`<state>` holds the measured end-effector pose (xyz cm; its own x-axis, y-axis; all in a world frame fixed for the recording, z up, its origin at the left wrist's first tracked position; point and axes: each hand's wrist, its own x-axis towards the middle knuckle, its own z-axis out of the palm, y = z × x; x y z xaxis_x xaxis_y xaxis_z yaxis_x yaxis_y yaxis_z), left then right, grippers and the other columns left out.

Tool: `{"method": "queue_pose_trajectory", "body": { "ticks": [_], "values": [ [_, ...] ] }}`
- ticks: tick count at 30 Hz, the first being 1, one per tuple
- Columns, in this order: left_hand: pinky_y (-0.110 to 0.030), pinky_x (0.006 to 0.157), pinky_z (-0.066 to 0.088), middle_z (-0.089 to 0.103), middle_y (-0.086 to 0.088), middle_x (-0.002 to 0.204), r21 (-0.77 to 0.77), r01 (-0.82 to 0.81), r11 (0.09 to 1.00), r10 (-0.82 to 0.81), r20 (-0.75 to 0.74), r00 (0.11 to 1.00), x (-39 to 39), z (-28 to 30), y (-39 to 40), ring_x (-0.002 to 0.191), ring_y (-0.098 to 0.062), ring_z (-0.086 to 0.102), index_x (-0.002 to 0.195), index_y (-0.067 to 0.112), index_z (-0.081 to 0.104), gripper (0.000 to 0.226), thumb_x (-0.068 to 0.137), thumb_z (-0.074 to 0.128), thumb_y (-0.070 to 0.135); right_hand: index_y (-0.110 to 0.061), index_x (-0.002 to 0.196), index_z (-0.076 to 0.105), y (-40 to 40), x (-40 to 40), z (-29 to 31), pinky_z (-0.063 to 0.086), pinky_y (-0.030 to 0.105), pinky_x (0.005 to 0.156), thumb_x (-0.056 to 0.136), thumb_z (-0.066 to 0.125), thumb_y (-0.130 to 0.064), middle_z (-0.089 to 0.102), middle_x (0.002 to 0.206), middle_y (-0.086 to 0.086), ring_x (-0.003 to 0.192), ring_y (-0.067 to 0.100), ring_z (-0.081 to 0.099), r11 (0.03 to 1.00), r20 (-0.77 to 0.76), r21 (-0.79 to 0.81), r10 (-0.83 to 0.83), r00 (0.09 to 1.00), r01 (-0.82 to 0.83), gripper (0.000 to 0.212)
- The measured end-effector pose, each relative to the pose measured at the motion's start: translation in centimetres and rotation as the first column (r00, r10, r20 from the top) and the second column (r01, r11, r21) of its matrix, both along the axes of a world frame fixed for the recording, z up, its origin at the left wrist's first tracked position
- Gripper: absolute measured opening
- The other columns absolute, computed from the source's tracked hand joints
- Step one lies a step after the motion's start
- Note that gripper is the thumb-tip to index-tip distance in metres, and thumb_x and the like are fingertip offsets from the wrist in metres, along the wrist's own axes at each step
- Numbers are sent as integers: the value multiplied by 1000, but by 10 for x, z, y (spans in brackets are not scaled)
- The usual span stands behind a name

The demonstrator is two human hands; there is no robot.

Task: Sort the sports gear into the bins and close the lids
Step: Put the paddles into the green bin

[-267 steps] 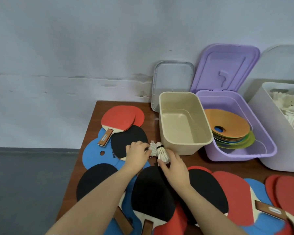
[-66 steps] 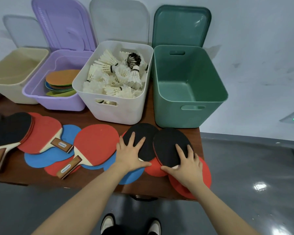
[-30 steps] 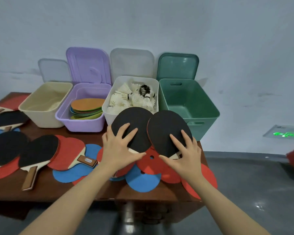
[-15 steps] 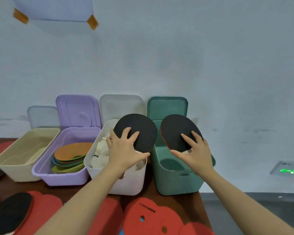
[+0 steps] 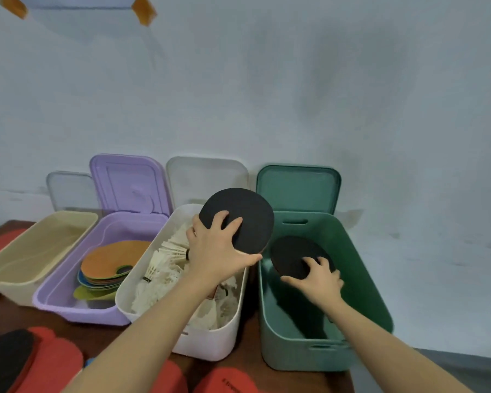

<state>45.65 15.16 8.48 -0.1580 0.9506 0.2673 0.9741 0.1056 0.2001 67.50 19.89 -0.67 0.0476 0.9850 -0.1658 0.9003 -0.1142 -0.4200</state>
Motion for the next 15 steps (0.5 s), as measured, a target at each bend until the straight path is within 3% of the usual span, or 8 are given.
{"method": "queue_pose_trajectory", "body": {
  "ticks": [3,6,10,13,15],
  "values": [
    [-46,105,22,25,13,145,-43,32,999,-31,29,999,7,-5,10,130,-35,18,136,45,35,88,59,51,82,-32,141,32,8,5,-16,18,49,109,68,63,-70,19,153,3,136,40,22,998,-9,-69,8,1000,-8,88],
    [-46,106,22,25,13,145,-55,71,996,-67,84,994,19,-7,20,131,-35,19,136,44,36,88,58,54,81,-29,139,37,14,10,-22,21,46,109,81,58,-59,24,152,5,136,31,28,999,-70,-44,-25,997,22,69],
    [-46,107,20,26,14,145,-58,124,991,-117,118,986,44,-9,29,131,-34,19,135,44,37,89,56,55,80,-29,142,34,12,16,-4,15,43,110,95,40,-47,25,153,2,140,23,20,975,-115,221,3,993,23,51],
    [-45,106,19,26,14,145,-67,171,983,-164,98,981,65,-9,37,130,-34,20,136,44,37,90,56,54,82,-30,142,38,4,32,25,13,36,109,98,37,-41,34,149,-5,138,15,26,887,-246,455,45,968,74,45],
    [-45,107,21,26,13,145,-79,197,977,-190,92,978,80,-12,41,130,-35,20,136,43,36,91,56,53,82,-32,140,40,3,46,41,13,29,103,96,31,-46,40,145,-8,134,12,31,861,-221,505,62,973,60,47]
  ]
}}
